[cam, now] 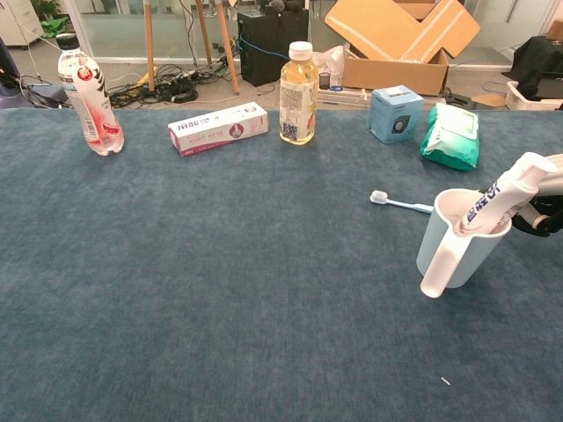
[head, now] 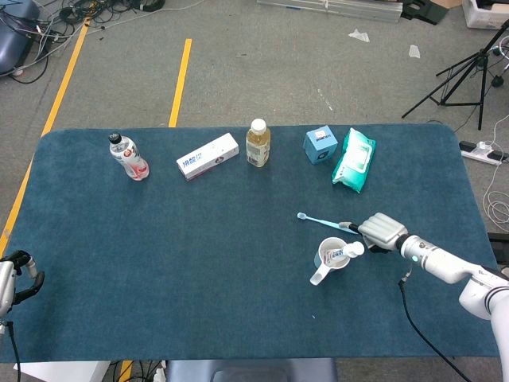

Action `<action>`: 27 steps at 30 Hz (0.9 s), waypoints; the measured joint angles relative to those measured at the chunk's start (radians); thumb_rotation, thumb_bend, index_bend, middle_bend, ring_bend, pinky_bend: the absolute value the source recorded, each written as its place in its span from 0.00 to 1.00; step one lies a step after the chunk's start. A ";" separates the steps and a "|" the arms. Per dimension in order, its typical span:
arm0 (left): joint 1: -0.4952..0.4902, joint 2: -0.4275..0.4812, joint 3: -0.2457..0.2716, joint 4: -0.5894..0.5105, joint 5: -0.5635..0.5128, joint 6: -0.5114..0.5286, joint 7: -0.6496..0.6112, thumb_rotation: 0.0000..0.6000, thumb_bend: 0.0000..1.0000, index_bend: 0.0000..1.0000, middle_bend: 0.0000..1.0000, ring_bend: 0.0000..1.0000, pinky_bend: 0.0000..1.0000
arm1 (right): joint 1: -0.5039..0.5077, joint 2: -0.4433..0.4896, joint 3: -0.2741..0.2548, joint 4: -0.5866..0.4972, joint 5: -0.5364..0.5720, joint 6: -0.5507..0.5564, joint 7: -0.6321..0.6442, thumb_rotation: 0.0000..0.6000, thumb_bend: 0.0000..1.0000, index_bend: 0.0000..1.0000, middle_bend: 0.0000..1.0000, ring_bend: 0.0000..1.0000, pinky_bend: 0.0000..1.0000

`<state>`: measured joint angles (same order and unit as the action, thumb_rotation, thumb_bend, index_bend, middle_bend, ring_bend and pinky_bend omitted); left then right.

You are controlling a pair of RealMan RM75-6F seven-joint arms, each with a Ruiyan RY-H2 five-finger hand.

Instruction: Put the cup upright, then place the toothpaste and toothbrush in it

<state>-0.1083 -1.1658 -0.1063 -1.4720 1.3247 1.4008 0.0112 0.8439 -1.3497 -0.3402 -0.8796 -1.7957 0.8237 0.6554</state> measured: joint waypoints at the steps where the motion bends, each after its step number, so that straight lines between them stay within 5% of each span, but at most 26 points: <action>1: 0.000 0.000 0.000 0.000 -0.001 -0.001 0.001 1.00 0.36 0.57 0.46 0.54 0.52 | -0.001 0.001 0.000 -0.001 -0.002 0.004 0.002 1.00 0.93 0.00 0.75 0.86 0.97; 27: 0.005 -0.005 0.001 0.008 0.000 0.003 -0.013 1.00 0.36 0.57 0.46 0.54 0.52 | -0.005 -0.008 0.022 0.023 0.040 -0.062 -0.010 1.00 0.94 0.00 0.75 0.86 0.97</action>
<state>-0.1037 -1.1704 -0.1057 -1.4640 1.3246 1.4037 -0.0021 0.8390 -1.3575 -0.3182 -0.8566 -1.7560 0.7621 0.6451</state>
